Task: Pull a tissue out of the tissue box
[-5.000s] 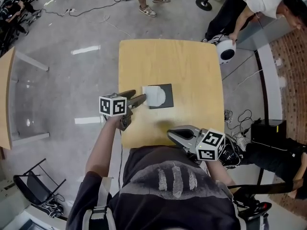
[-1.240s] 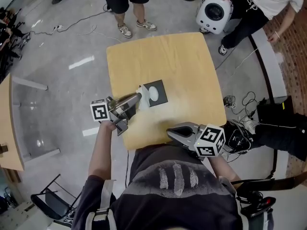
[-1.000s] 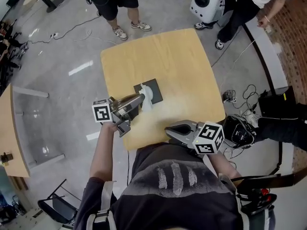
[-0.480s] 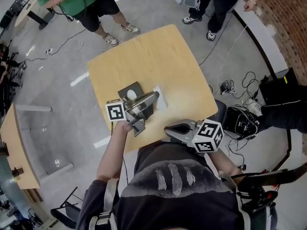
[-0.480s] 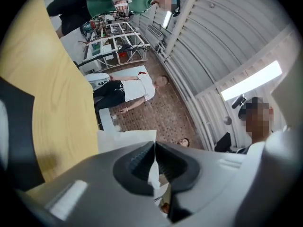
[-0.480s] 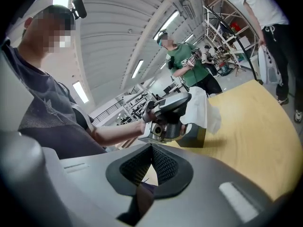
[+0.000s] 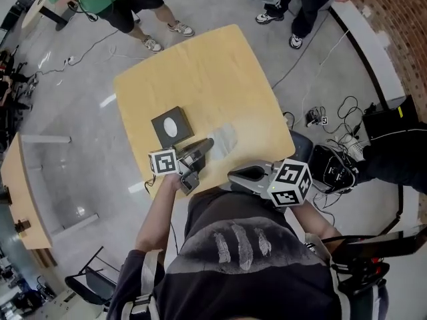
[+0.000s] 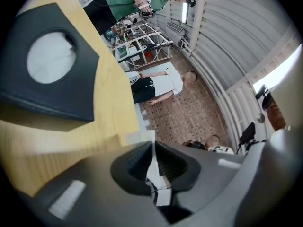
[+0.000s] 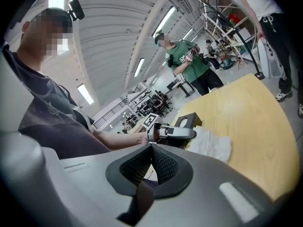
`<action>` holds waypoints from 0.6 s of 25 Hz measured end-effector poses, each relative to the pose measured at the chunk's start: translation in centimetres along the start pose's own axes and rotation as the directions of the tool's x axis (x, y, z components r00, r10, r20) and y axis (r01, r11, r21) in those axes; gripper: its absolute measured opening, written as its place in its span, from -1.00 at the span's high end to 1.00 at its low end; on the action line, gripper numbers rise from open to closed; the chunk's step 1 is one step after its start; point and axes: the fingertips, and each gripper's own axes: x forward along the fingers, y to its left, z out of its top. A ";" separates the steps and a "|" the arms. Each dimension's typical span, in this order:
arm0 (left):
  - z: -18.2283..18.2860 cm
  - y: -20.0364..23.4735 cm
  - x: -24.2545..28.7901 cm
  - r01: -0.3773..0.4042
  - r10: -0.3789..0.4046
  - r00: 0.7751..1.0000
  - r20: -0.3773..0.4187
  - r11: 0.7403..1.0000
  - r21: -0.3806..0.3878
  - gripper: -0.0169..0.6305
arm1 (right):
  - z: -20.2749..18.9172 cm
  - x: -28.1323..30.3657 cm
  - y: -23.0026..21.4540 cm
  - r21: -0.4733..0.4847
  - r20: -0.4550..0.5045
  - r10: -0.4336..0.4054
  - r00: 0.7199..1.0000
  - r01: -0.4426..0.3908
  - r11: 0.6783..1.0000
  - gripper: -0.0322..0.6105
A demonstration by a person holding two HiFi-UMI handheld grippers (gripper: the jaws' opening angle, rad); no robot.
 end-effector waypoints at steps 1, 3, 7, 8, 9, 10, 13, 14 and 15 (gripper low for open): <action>-0.5 0.9 -0.2 -0.040 0.041 0.999 -0.003 0.999 0.016 0.90 | -0.1 -0.2 -0.1 0.000 -0.007 0.008 1.000 -0.008 1.000 0.90; -1.2 2.4 -0.6 -0.105 0.105 0.994 0.008 0.994 0.008 0.90 | -0.2 -0.6 -0.3 0.003 -0.021 0.024 1.000 -0.024 1.000 0.90; -1.7 4.6 -2.1 -0.193 0.193 0.981 0.025 0.981 -0.023 0.88 | -0.1 -0.9 -0.3 0.006 -0.040 0.048 0.998 -0.048 0.999 0.90; -1.7 5.2 -2.7 -0.217 0.218 0.976 0.019 0.976 -0.016 0.83 | 0.0 -0.7 -0.3 0.005 -0.043 0.052 0.998 -0.052 0.999 0.90; -1.7 5.7 -3.2 -0.244 0.245 0.970 0.014 0.970 -0.010 0.73 | 0.1 -0.5 -0.3 0.003 -0.048 0.056 0.997 -0.056 0.998 0.90; -1.9 6.2 -3.6 -0.275 0.275 0.961 0.011 0.962 -0.005 0.62 | 0.1 -0.4 -0.3 -0.001 -0.054 0.061 0.997 -0.061 0.998 0.90; -2.1 7.5 -4.9 -0.377 0.377 0.926 0.010 0.926 0.027 0.37 | 0.2 -0.2 0.0 -0.012 -0.066 0.079 0.995 -0.080 0.997 0.90; -2.1 7.9 -5.3 -0.407 0.407 0.913 0.010 0.912 0.042 0.37 | 0.3 0.0 0.2 -0.014 -0.068 0.084 0.994 -0.085 0.996 0.90; -2.0 8.2 -5.8 -0.433 0.433 0.901 0.008 0.900 0.055 0.33 | 0.4 0.2 0.3 -0.016 -0.069 0.087 0.994 -0.088 0.996 0.90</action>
